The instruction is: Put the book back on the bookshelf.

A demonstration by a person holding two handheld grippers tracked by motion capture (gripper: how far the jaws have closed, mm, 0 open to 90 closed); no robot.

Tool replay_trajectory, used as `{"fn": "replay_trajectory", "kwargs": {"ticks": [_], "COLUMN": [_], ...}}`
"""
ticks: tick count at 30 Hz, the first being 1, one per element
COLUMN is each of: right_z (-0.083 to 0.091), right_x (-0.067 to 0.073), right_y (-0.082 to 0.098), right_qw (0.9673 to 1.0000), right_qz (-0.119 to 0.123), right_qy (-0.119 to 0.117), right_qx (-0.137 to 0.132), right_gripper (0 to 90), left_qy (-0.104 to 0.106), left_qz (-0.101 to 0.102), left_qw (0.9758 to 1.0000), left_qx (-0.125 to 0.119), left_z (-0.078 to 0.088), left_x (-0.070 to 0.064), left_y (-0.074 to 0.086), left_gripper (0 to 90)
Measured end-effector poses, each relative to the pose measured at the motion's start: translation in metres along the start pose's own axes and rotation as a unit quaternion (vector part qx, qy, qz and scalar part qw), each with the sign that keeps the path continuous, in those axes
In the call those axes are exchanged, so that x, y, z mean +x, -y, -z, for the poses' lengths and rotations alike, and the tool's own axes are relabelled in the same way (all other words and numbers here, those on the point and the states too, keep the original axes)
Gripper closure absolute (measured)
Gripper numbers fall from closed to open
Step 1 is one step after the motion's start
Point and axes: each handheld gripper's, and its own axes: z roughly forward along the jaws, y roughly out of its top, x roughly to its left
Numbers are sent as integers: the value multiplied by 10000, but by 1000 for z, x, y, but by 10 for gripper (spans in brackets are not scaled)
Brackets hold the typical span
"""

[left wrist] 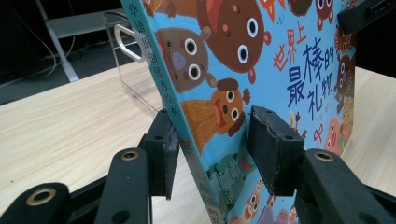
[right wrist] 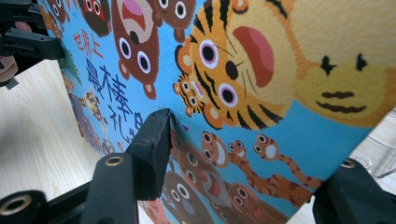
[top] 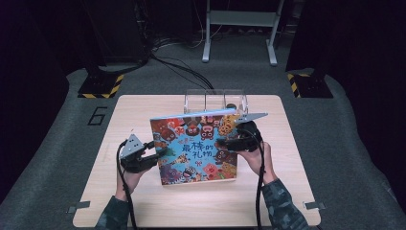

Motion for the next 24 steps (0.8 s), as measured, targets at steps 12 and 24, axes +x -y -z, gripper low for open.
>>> {"fn": "replay_trajectory", "kwargs": {"ticks": [12, 24], "right_z": [0, 1], "right_x": [1, 4], "right_y": [1, -2], "right_qw": [9999, 9996], "right_qz": [99, 222], "right_qy": [-24, 133], "right_qx": [-135, -119], "right_gripper": [432, 397], "left_qy": [44, -215], "left_qz": [-143, -415], "left_qw": [9992, 9975], "left_qx": [-372, -521], "left_z": [8, 9], "left_x": [-4, -10], "left_y": [9, 8], "left_gripper": [568, 578]}}
